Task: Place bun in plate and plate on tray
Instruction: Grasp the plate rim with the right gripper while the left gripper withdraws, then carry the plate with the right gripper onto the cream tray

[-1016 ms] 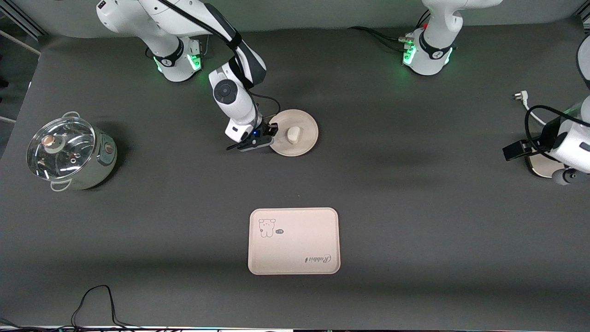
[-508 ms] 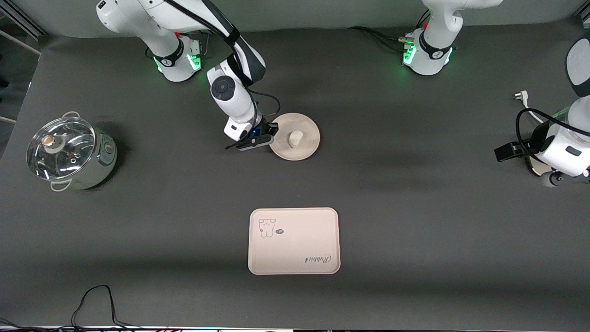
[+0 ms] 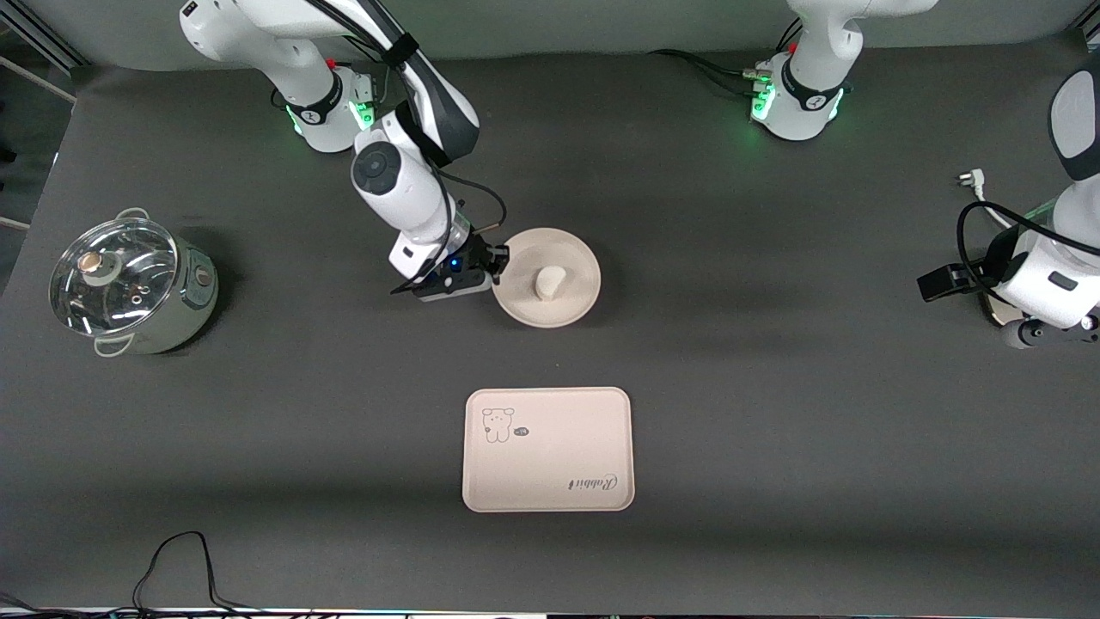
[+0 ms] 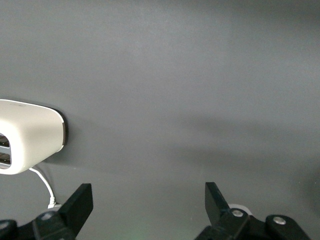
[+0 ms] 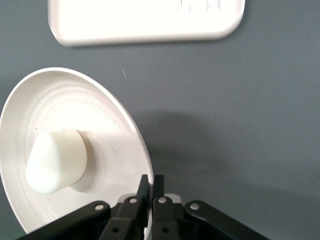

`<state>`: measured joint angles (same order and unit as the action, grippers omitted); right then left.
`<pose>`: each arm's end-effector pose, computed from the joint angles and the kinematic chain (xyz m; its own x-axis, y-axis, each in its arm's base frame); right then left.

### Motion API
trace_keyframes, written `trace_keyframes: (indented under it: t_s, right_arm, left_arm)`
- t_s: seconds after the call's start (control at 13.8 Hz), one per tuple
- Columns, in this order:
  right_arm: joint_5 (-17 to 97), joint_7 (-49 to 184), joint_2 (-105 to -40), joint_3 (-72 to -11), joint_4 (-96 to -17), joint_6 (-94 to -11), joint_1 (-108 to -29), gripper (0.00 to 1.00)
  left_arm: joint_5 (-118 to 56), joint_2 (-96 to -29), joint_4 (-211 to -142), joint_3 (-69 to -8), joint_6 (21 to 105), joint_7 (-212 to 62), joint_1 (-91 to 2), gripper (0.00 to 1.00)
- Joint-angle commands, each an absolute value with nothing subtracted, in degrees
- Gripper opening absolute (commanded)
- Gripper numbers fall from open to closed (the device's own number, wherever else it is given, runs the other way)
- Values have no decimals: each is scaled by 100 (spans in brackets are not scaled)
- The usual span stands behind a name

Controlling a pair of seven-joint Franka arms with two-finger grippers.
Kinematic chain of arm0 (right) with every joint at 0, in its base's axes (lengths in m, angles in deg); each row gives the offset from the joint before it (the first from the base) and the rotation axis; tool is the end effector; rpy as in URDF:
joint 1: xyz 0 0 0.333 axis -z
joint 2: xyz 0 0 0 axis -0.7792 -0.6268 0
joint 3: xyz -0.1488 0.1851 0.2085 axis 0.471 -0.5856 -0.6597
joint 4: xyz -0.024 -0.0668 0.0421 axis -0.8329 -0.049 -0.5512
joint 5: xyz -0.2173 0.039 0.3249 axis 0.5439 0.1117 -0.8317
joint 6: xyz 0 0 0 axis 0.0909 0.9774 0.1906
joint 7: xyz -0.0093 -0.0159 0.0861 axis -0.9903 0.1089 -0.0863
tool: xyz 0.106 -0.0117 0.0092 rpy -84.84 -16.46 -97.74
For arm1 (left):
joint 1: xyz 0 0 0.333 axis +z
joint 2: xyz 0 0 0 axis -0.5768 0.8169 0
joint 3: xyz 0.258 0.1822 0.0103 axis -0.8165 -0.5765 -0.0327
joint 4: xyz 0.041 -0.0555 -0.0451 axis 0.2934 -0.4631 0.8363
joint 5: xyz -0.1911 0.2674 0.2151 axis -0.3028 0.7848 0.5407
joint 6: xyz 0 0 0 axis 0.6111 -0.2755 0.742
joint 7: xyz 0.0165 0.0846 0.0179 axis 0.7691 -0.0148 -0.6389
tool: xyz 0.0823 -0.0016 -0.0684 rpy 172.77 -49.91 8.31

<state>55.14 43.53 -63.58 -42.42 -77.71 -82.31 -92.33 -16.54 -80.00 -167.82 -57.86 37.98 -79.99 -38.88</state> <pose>0.4819 0.3515 0.3154 0.9981 0.0093 0.0601 0.0256 -0.9608 -0.2761 0.5926 -0.0177 0.5404 0.9838 0.1483 -0.1007 0.1362 -0.9836 -0.1180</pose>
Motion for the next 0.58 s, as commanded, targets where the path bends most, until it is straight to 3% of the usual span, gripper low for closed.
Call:
trace_keyframes:
  t_s: [0.0, 0.51]
  right_arm:
    - [5393, 4354, -7023, -4102, -6163, -7418, -8891, 0]
    - [5296, 4285, -9659, -4146, -2742, -7301, -8283, 0]
  left_arm:
    - [-1712, -7986, -16712, -5865, 3756, -7973, -3953, 100]
    - [-1712, -7951, -16712, -5856, 3756, -7965, -3971, 100]
